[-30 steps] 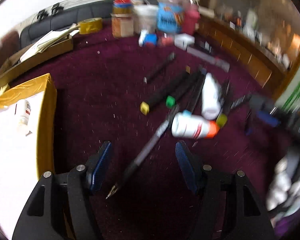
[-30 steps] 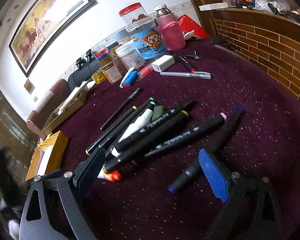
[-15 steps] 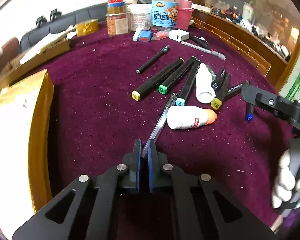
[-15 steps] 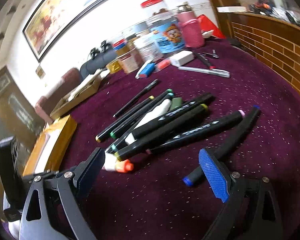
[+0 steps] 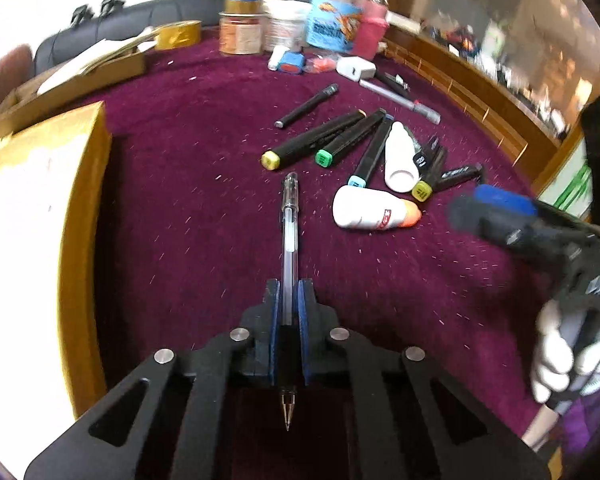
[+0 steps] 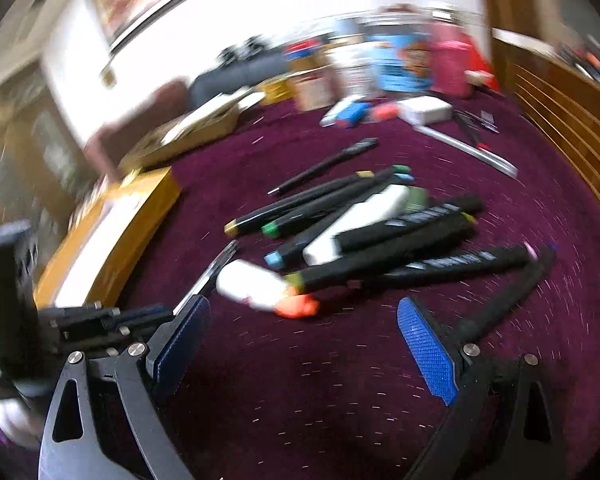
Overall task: Organize rigid objects
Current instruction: 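Grasp the clear gel pen with the left gripper, then grasp the white glue bottle with orange tip using the right gripper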
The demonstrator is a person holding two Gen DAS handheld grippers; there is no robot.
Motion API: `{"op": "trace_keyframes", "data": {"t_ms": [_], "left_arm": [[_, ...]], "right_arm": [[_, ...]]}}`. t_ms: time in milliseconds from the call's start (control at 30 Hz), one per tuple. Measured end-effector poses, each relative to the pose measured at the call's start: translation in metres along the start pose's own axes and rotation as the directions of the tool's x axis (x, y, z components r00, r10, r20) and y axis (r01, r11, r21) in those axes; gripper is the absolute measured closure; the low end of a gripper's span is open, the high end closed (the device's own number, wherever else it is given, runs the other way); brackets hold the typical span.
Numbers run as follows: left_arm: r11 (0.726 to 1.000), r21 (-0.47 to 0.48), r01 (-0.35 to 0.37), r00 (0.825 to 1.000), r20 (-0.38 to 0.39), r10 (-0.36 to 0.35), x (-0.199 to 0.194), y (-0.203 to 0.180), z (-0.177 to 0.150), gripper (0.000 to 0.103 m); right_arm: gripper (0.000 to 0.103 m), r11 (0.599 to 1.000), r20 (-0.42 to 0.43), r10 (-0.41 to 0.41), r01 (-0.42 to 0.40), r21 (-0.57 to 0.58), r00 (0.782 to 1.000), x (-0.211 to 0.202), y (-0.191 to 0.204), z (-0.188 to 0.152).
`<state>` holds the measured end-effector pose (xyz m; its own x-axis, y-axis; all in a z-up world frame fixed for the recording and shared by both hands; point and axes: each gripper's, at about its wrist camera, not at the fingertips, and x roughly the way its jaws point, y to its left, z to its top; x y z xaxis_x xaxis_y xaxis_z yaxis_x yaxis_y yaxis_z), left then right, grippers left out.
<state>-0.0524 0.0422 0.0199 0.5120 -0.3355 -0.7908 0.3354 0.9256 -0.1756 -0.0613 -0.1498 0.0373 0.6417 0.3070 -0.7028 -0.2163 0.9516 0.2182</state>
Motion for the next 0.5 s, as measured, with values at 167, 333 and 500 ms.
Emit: {"op": "trace_keyframes", "data": {"t_ms": [167,333,500], "left_arm": [[0.992,-0.104,0.068,0.997,0.039,-0.064,-0.025,0.018,-0.015,0.097],[0.986,-0.128,0.106,0.994,0.036,-0.102,-0.031,0.017,-0.020,0.097],[0.983,-0.136,0.127,0.991,0.056,-0.120,-0.038,0.014,-0.026,0.097]], "right_arm": [[0.016,0.969,-0.052,-0.068,0.053,-0.242,0.996,0.025,0.046,0.002],[0.047,0.938,-0.109,-0.113,0.070,-0.340,0.988,0.055,0.066,0.005],[0.058,0.943,-0.112,-0.143,0.101,-0.317,0.983,0.061,0.063,0.003]]}}
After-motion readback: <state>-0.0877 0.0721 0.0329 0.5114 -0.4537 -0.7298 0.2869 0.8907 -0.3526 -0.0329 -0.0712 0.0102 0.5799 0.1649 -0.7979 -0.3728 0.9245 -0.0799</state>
